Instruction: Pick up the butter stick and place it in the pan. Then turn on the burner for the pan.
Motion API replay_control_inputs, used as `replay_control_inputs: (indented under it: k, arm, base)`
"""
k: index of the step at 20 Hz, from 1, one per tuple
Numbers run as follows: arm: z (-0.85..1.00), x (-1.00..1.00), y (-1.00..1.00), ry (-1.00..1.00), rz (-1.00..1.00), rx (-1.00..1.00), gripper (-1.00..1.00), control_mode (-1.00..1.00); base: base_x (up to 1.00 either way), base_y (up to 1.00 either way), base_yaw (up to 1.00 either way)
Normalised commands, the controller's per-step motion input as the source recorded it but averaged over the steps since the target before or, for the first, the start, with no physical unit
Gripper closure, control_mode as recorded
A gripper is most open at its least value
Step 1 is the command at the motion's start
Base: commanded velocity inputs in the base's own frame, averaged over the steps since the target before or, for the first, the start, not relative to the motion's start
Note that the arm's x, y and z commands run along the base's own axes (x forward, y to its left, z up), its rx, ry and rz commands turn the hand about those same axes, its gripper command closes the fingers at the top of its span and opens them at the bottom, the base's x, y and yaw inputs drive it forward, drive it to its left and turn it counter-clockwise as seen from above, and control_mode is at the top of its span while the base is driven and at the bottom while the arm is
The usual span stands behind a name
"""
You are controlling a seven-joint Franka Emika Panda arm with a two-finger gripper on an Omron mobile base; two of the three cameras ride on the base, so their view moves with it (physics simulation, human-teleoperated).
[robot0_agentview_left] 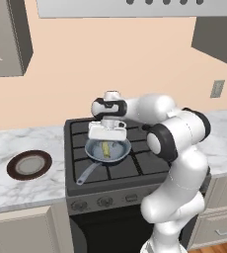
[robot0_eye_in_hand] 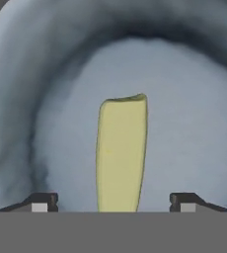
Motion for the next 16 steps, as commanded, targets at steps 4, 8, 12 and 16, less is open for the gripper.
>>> replay_control_inputs:
  k: [4, 8, 12, 16]
  arm:
    - [0.45, -0.33, 0.03, -0.13, -0.02, -0.07, -1.0, -1.0]
    - [0.57, -0.6, 0.05, -0.19, 0.0, -0.11, -1.0, -1.0]
    - [0.4, -0.83, 0.2, -0.25, 0.0, -0.15, -1.0, -1.0]
    - [0.2, -0.99, 0.35, -0.27, 0.0, -0.16, -1.0, -1.0]
  base:
    - [0.0, 0.0, 0.0]
    - [0.0, 0.0, 0.0]
    - [0.0, 0.0, 0.0]
    - [0.0, 0.0, 0.0]
